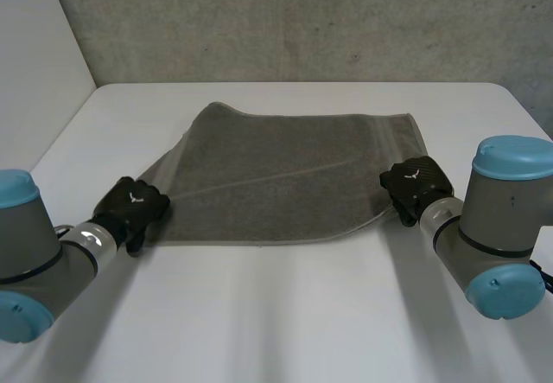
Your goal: Fold the towel.
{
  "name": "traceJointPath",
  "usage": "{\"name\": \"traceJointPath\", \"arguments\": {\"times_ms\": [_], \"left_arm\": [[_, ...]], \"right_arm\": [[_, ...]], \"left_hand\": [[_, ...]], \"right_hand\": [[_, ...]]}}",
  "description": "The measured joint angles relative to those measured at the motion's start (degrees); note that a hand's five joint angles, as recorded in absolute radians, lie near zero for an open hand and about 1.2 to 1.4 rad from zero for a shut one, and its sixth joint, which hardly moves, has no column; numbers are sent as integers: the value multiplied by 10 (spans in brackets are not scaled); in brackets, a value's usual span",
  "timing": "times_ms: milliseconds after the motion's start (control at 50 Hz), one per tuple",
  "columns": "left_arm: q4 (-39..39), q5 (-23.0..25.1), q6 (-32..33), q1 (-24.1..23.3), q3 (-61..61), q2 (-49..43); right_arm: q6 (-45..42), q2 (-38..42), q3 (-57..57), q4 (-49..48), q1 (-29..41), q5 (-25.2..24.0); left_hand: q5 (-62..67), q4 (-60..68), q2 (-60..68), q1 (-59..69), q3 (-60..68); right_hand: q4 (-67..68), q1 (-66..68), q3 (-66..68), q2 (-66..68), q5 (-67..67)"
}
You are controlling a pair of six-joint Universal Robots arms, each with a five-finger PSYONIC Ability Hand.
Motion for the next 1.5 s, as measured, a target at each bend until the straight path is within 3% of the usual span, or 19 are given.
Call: {"name": "traceJointPath", "arguments": {"times_ms": [360, 700, 1500], "left_arm": [[-5, -26, -31, -1, 75, -43], [-53, -29, -30, 1, 79, -39], [-74, -36, -58, 21, 95, -28]], "right_arm": [[-1, 1, 2, 0, 1, -5], [-2, 2, 2, 0, 1, -5], [-3, 3, 1, -2, 2, -8]], "left_hand": [[-1, 0, 0, 0, 0], [-76, -74, -79, -74, -81], [-161, -140, -149, -139, -154]], "right_hand": [[0, 0, 0, 0, 0], [0, 0, 0, 0, 0], [0, 2, 0, 0, 0]]}}
